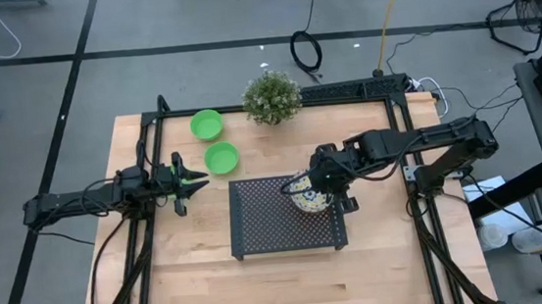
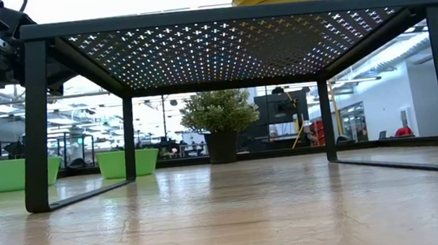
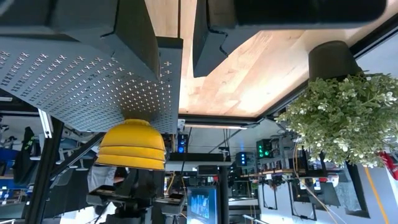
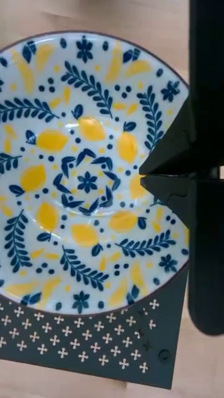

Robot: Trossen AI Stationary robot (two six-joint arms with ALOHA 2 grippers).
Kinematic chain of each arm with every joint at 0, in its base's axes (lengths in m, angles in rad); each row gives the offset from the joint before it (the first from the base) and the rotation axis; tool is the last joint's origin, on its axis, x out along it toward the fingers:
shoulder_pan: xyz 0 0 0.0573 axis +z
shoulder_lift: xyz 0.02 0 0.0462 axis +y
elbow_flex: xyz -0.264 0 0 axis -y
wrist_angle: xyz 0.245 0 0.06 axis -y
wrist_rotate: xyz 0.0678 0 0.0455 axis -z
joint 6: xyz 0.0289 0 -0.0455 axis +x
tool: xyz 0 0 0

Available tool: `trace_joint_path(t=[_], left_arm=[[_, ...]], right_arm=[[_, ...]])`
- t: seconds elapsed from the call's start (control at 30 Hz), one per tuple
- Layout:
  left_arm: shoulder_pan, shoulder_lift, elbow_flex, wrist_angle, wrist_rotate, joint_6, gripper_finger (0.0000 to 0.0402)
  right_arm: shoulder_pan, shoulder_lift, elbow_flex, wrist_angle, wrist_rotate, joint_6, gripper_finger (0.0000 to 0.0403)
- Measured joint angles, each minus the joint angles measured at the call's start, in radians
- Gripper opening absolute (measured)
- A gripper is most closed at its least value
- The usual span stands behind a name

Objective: Pick & Place Mini bowls
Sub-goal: Stack the white patterned bowl on top of the white patterned bowls on the shelf

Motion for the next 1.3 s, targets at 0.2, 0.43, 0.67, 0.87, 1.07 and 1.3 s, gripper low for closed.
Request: trace_joint_path(t=[0.2,0.43,0.67,0.87,1.07,1.3], left_arm=[[0.0,0.0,0.0,0.0,0.0,0.0,0.0099],[0.0,0.0,0.0,0.0,0.0,0.0,0.0099],[0.0,0.0,0.0,0.0,0.0,0.0,0.0099],[0.0,0.0,0.0,0.0,0.0,0.0,0.0099],[0.0,0.0,0.0,0.0,0.0,0.0,0.0099],[0.0,0.0,0.0,0.0,0.0,0.0,0.0099]], right_arm=[[0.0,0.0,0.0,0.051,0.0,-0.027,0.0],[0.0,0.0,0.0,0.116,0.0,-0.078,0.0],[0.0,0.022,0.0,0.155,0.003,-0.107,0.0],[0.0,0.058,0.0,0.159,-0.001,-0.115,0.0],[0.0,0.103,0.002,0.135,-0.003,-0.108,0.0],[0.0,0.115,0.004,0.129,-0.002,-0.105,0.0]])
